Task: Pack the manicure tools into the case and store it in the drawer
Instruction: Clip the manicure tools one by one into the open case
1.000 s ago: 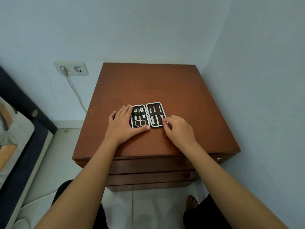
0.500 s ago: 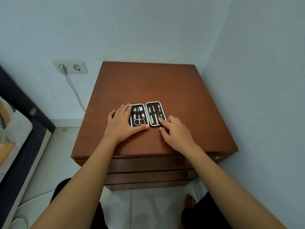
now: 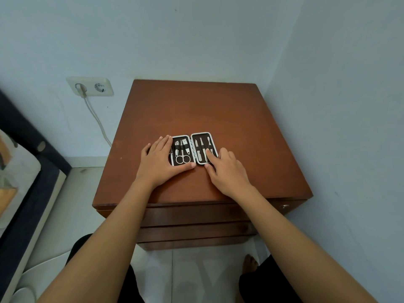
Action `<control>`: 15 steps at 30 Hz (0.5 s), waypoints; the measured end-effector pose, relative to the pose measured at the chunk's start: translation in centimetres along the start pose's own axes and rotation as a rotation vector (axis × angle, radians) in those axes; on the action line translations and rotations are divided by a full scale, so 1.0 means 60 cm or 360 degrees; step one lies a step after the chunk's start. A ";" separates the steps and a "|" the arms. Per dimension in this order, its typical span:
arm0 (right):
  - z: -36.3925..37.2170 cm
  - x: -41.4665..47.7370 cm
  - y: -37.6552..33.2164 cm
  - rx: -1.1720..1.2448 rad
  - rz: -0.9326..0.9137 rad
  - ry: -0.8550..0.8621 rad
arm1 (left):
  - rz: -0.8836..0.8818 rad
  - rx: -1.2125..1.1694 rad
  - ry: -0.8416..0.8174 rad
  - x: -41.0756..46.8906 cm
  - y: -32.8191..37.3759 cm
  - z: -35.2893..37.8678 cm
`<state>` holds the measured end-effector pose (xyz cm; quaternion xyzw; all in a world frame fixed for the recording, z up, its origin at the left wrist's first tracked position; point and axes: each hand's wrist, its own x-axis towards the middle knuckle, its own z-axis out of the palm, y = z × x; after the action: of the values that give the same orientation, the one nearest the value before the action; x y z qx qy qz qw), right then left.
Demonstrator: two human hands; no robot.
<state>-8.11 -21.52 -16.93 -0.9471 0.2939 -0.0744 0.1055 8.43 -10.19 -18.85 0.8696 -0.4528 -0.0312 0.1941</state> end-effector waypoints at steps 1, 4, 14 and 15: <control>0.001 -0.001 0.001 0.0011 -0.0004 -0.0010 | -0.0003 0.0004 -0.0003 -0.001 -0.001 0.001; 0.000 -0.011 0.008 0.0142 -0.0036 -0.0002 | -0.0007 -0.0005 -0.0016 -0.004 -0.001 0.003; -0.008 -0.023 0.028 0.0266 -0.0147 0.0133 | -0.0009 -0.0021 0.0000 -0.004 0.000 0.000; -0.007 -0.023 0.028 0.0247 -0.0150 0.0150 | -0.0007 -0.0027 0.0002 -0.005 0.001 0.000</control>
<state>-10.23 -22.17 -17.02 -0.9442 0.2470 -0.1464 0.1611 8.19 -9.99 -18.85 0.8690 -0.4505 -0.0349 0.2015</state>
